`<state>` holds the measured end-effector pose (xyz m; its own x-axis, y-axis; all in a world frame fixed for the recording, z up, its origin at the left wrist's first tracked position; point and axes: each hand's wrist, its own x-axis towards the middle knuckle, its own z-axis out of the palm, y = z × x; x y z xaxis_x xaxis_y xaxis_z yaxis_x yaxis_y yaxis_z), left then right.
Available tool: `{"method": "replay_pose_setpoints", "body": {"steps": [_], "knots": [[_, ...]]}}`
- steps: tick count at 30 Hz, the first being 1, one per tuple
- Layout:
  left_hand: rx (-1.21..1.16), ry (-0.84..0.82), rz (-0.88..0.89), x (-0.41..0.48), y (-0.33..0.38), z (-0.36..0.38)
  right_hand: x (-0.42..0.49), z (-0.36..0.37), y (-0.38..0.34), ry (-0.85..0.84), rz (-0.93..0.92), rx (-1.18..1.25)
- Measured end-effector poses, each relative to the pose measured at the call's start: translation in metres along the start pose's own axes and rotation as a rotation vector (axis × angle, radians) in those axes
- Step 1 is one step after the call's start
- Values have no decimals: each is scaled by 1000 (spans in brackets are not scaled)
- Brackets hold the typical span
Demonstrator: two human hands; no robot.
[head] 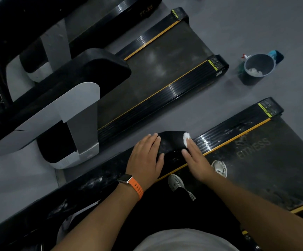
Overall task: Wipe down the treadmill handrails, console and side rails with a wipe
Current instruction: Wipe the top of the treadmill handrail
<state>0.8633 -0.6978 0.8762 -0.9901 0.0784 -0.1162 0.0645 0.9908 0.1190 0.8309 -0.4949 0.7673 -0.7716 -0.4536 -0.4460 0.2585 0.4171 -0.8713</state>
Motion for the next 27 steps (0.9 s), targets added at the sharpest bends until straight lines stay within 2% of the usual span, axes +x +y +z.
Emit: {"method": "replay_pose_setpoints", "body": {"steps": [3, 6, 10, 12, 17, 19, 24, 27], "knots": [[-6, 13, 1, 0, 1, 0, 24, -2, 14, 20, 117, 54], [-6, 27, 10, 0, 1, -1, 43, -7, -3, 6, 123, 62], [-2, 44, 27, 0, 0, 1, 19, -3, -38, -10, -148, 4], [-6, 43, 21, 0, 0, 1, 0, 2, -37, -37, -228, -13], [5, 52, 29, 0, 0, 1, -3, 1, -2, 1, 8, -38], [6, 49, 22, 0, 0, 1, 6, 3, -1, 44, 35, -22], [-15, 62, 24, 0, -1, 3, -16, 14, -34, 11, -243, 19], [-20, 61, 21, -1, -1, 4, -29, 14, -34, -50, -255, -46]]}}
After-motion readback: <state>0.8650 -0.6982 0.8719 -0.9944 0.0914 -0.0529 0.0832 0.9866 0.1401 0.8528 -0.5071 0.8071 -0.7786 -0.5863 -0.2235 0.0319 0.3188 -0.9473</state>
